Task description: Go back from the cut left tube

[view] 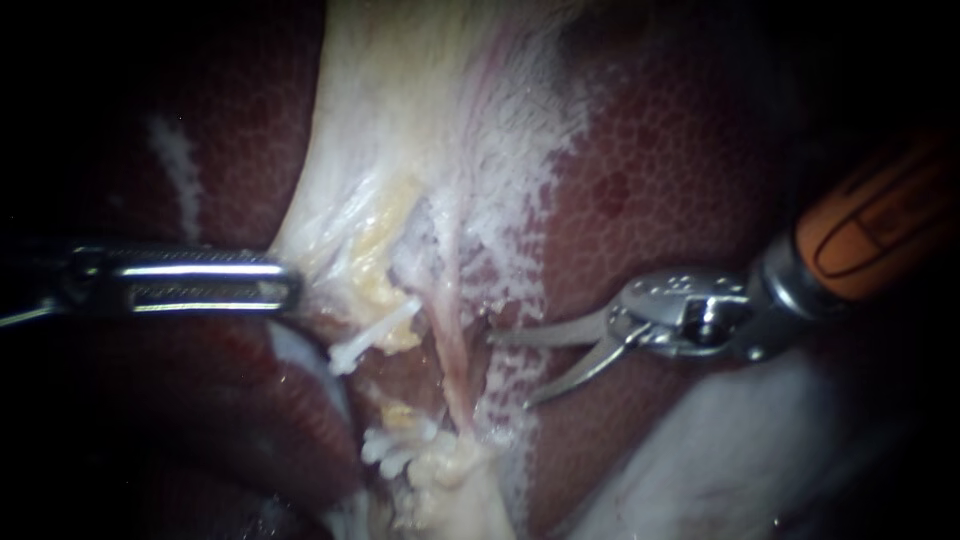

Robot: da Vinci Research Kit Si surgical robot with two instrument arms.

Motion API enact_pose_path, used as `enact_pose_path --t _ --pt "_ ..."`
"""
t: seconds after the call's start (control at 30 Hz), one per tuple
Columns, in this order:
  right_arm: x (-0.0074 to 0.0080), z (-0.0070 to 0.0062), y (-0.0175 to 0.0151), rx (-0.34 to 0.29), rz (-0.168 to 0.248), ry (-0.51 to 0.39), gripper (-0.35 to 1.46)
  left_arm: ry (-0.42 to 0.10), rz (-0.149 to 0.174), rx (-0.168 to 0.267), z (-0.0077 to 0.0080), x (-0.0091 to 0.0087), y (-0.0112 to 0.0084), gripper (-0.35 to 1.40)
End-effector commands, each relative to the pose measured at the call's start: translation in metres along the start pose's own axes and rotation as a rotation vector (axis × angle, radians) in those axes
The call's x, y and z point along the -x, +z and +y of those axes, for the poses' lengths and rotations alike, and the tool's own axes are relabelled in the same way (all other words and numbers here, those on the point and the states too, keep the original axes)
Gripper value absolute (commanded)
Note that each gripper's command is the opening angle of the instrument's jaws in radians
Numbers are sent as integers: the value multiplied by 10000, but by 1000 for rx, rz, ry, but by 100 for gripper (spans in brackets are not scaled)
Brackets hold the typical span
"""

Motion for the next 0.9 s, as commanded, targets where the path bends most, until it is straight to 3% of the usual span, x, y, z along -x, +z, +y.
enact_pose_path --t 0.03,0.17,0.47,0.9 --pt "-1 0 -3 14 -1 -27 113 0 0 0 0 0 0 -35" --pt "-5 0 -12 69 -9 -122 126 0 0 0 0 0 0 -35" --pt "-3 -1 -28 159 -31 -199 136 -6 0 0 1 0 0 -35" --pt "-18 -2 -37 169 4 -292 143 -6 0 0 4 -1 1 -35"
